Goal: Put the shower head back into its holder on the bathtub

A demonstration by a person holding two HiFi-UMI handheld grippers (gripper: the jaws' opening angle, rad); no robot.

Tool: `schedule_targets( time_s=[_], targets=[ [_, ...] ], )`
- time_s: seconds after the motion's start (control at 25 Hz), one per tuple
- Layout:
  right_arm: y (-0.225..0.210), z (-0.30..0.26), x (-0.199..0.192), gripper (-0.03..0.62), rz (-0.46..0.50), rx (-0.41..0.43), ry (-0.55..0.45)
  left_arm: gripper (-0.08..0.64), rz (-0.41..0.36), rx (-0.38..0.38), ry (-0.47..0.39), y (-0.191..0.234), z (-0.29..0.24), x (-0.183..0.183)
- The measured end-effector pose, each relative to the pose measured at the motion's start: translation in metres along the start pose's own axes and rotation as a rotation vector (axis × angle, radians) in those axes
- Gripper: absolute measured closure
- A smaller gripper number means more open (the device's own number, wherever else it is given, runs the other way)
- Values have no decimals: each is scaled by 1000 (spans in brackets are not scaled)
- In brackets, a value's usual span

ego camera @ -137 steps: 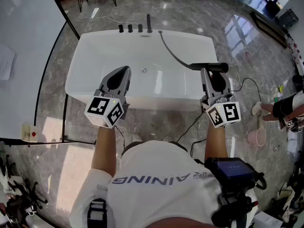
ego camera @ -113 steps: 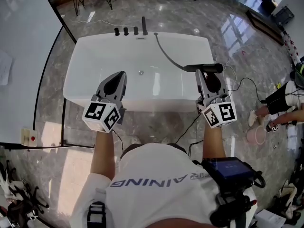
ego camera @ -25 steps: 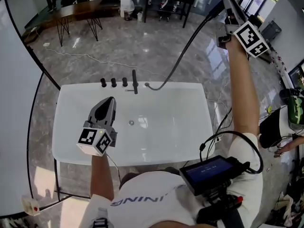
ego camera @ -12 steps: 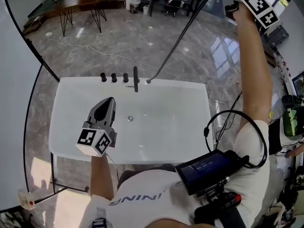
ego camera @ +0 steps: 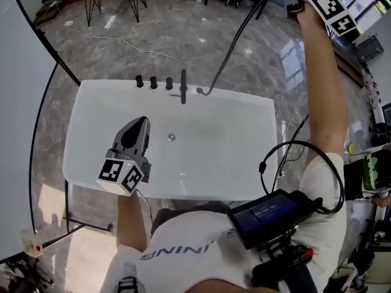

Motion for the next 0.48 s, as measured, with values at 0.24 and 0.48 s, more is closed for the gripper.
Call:
schedule_targets(
  time_s=[0.24,0.48],
  targets=[
    [-22,-10,-15,471,-2,-44,1,546,-8,-15,19,-7,-2,-11],
    [-26,-33,1,469,51,-42,-62,546,-9,-25,2,0,-19,-17]
  ],
)
Point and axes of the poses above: the fingertips, and each gripper's own axes: z backward along the fingers, y to its left, x out of its top, the point moved 3 cm from there along z, backward along the fingers, and after that the axes turned 15 degrees about -z, right-handed, at the moved point
